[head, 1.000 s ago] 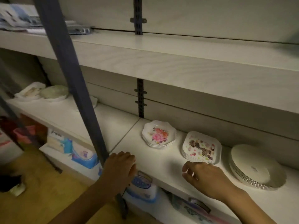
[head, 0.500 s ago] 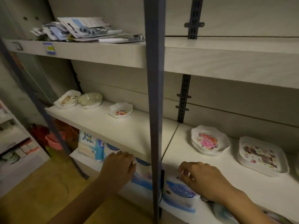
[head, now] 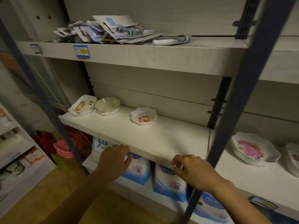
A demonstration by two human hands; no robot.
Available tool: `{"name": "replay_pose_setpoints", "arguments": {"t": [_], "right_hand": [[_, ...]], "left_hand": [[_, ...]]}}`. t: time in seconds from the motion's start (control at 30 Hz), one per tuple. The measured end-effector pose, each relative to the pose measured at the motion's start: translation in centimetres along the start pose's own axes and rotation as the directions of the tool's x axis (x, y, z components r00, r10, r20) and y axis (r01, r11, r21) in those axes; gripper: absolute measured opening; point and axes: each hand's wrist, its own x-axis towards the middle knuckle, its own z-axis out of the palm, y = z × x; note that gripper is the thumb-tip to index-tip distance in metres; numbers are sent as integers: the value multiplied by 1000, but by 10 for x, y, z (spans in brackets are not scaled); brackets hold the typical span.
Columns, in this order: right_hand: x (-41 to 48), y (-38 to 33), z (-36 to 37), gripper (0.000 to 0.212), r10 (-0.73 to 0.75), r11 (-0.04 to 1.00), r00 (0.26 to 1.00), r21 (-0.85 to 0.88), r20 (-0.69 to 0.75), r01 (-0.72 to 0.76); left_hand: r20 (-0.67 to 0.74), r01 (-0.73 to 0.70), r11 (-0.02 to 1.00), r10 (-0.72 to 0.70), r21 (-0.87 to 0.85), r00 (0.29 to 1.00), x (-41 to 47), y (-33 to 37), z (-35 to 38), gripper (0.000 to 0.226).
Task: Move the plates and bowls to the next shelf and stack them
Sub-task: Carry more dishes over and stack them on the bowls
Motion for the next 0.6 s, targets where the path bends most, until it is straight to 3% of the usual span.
{"name": "replay_pose_setpoints", "arguments": {"t": [0.4,0.6], "right_hand": [[166,-37,18,31,118,990,993,-72,-8,-118],[220,-58,22,33,232,969,972,-95,18,-230]], "left_hand": [[103,35,999,-39,41,994,96,-159,13,30],[146,14,1000,-10,-23,989,137,-224,38,31]]}}
